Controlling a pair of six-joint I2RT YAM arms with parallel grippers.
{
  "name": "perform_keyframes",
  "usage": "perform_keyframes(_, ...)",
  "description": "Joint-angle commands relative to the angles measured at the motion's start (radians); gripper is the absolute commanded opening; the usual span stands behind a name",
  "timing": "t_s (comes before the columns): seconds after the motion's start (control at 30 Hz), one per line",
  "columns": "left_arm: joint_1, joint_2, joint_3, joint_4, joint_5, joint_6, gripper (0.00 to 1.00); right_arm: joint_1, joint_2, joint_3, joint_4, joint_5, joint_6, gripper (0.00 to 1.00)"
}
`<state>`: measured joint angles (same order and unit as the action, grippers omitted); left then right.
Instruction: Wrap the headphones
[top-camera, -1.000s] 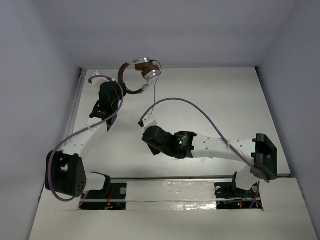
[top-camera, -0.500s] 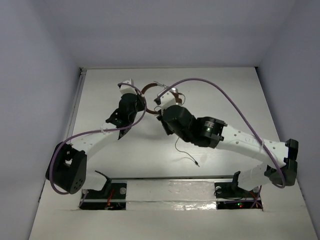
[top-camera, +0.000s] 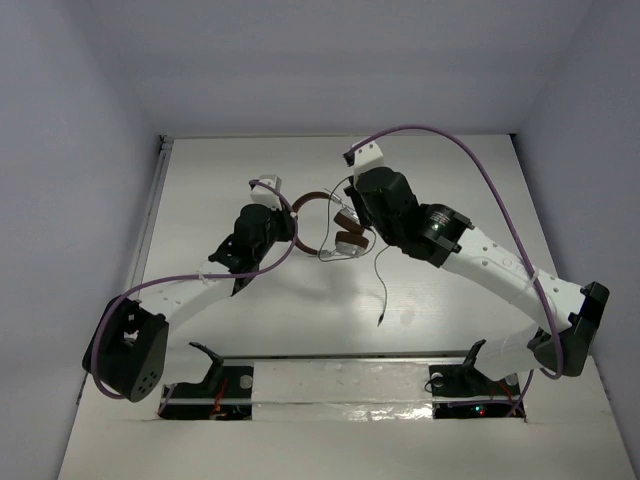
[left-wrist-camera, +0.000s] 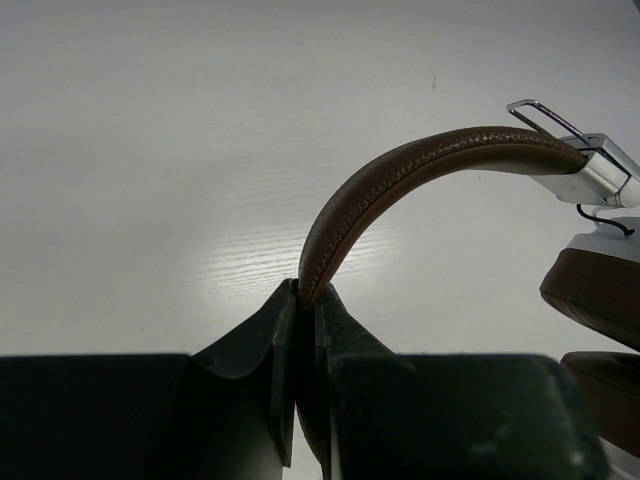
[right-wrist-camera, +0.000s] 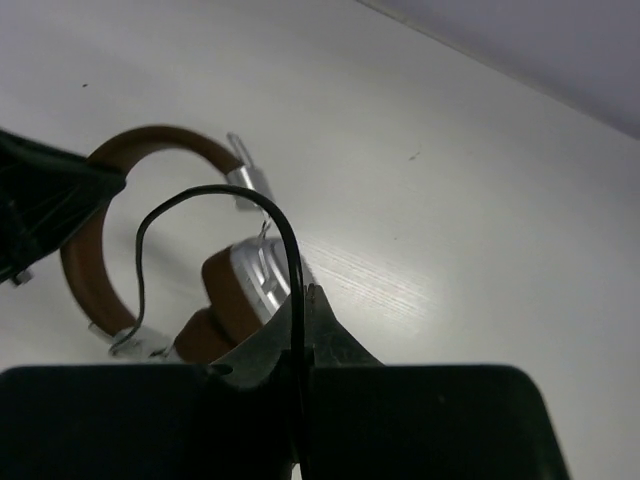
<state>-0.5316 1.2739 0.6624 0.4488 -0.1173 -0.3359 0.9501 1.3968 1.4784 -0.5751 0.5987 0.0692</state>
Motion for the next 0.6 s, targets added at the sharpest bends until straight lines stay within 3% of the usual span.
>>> perform_keyframes(0.0,-0.015,-0.059,-0.004,0.119,0.112,0.014,0.00,-0.060,0.007,0.017,0.124,0.003,-0.069,0.00)
perform_keyframes(0.23,-0.015,-0.110,-0.018,0.122,0.157,-0.014,0.00,-0.111,0.027,-0.027,0.197,0.050,-0.088,0.00)
perform_keyframes(0.57,-0.015,-0.139,0.048,0.076,0.205,-0.063,0.00,-0.157,-0.085,-0.243,0.386,0.058,0.105,0.00)
